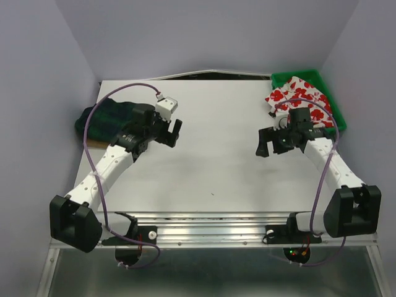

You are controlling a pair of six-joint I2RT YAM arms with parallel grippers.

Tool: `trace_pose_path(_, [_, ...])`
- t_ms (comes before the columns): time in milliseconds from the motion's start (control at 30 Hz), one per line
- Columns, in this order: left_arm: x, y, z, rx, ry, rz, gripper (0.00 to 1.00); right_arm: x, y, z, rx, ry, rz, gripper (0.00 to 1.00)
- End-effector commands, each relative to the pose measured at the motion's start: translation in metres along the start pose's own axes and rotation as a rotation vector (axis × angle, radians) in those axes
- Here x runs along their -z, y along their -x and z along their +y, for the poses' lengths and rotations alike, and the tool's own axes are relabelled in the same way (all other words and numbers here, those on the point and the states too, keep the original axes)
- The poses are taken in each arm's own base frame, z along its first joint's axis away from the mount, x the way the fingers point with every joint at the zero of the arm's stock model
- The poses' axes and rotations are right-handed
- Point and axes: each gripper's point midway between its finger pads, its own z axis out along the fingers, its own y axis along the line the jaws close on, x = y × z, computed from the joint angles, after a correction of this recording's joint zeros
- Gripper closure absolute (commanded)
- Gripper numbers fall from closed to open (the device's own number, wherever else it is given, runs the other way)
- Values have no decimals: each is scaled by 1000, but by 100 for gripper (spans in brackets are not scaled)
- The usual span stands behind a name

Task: Fold and stack the skirts
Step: Grab the skirt from the pile

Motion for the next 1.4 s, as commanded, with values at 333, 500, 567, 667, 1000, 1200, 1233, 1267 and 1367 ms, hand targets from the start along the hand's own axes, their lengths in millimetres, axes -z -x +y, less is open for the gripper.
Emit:
trace_pose_path(333, [3, 47, 5, 41, -94, -23, 1, -5, 125, -50, -78, -88, -139, 0])
trace_pose_path(500, [-6, 51, 7, 74, -120, -2, 1, 5, 176, -105, -87, -180, -199, 0])
trace_pose_path(567, [-10, 50, 9, 83, -121, 7, 1, 4, 191, -125, -82, -219, -208, 0])
trace_pose_path(667, [-11, 51, 11, 96, -124, 7, 1, -3, 199, -151, -104, -255, -205, 2])
trace_pose_path(1000, [-19, 37, 16, 115, -117, 28, 1, -54, 202, -220, -219, -335, -179, 18])
trace_pose_path(1200, [-19, 34, 15, 125, -129, 32, 1, -72, 206, -233, -221, -340, -191, 27])
trace_pose_path(1233, [-20, 34, 15, 127, -130, 33, 2, -76, 204, -235, -222, -339, -185, 30])
trace_pose_path(1267, [-22, 32, 16, 128, -129, 39, 1, -78, 203, -236, -223, -338, -187, 32])
trace_pose_path(1367, [-23, 33, 16, 131, -131, 42, 1, -81, 201, -236, -217, -334, -180, 33])
